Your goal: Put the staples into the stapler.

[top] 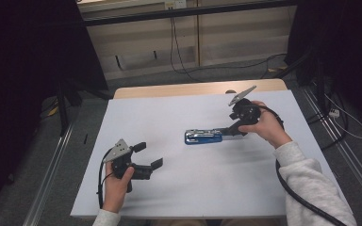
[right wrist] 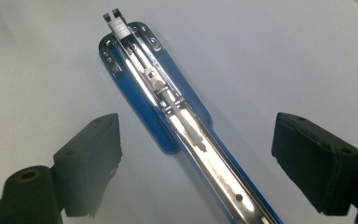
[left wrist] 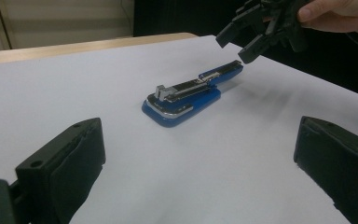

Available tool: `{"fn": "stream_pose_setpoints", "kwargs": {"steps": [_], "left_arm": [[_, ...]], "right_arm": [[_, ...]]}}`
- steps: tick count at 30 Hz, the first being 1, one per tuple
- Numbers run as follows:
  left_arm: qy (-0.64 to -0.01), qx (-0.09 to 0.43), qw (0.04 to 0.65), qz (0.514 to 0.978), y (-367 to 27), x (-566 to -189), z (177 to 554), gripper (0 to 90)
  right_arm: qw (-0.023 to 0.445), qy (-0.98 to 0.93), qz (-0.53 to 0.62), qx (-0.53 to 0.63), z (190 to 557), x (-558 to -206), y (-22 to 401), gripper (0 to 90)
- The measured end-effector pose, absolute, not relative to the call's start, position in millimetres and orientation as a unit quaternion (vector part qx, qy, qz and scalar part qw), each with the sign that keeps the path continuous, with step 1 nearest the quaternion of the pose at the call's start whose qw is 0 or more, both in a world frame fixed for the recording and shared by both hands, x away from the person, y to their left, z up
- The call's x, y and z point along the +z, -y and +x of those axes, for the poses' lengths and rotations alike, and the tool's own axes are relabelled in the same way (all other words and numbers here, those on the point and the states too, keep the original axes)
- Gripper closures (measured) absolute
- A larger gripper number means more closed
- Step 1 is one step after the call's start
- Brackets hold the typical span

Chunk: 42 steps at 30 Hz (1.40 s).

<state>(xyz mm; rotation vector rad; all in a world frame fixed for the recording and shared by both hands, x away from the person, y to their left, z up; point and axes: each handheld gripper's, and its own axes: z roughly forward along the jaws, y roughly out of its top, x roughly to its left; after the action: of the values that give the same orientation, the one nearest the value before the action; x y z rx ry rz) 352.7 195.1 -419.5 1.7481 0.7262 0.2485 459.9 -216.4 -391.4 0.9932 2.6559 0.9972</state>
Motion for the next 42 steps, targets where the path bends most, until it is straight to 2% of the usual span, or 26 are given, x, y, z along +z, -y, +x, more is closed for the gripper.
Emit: {"fn": "stream_pose_setpoints", "kwargs": {"steps": [6, 21, 28, 29, 30, 31, 32, 33, 36, 39, 40, 42], "left_arm": [[-0.32, 0.098, 0.57, 0.75, -185, -422, 362, 1.9], [-0.347, 0.105, 0.541, 0.759, -158, -427, 387, 2.0], [-0.364, 0.101, 0.537, 0.754, -149, -431, 399, 4.0], [-0.371, 0.098, 0.53, 0.757, -148, -431, 401, 4.9], [-0.374, 0.1, 0.521, 0.76, -147, -432, 403, 4.9], [-0.379, 0.106, 0.51, 0.765, -144, -433, 407, 8.9], [-0.379, 0.106, 0.51, 0.765, -144, -433, 407, 13.3], [-0.38, 0.108, 0.505, 0.767, -142, -434, 408, 13.3], [-0.384, 0.116, 0.496, 0.77, -138, -437, 413, 23.0], [-0.394, 0.123, 0.488, 0.769, -135, -440, 418, 39.4], [-0.391, 0.123, 0.478, 0.777, -132, -441, 422, 49.2], [-0.395, 0.123, 0.478, 0.775, -129, -441, 423, 57.7]], "right_arm": [[0.089, -0.876, 0.346, 0.323, 454, -392, 228, 14.7], [0.098, -0.856, 0.39, 0.324, 444, -398, 260, 17.5], [0.092, -0.861, 0.389, 0.315, 441, -403, 268, 26.2], [0.091, -0.86, 0.395, 0.311, 440, -403, 271, 32.1], [0.091, -0.86, 0.395, 0.311, 440, -403, 271, 32.1], [0.089, -0.86, 0.395, 0.308, 439, -405, 273, 36.5], [0.089, -0.86, 0.395, 0.308, 439, -405, 273, 36.5], [0.089, -0.862, 0.391, 0.311, 438, -405, 275, 40.5], [0.087, -0.863, 0.388, 0.31, 435, -407, 279, 51.3], [0.084, -0.863, 0.397, 0.299, 433, -408, 283, 61.6], [0.086, -0.866, 0.394, 0.295, 431, -410, 284, 66.7], [0.086, -0.868, 0.396, 0.289, 430, -412, 286, 75.1]]}}
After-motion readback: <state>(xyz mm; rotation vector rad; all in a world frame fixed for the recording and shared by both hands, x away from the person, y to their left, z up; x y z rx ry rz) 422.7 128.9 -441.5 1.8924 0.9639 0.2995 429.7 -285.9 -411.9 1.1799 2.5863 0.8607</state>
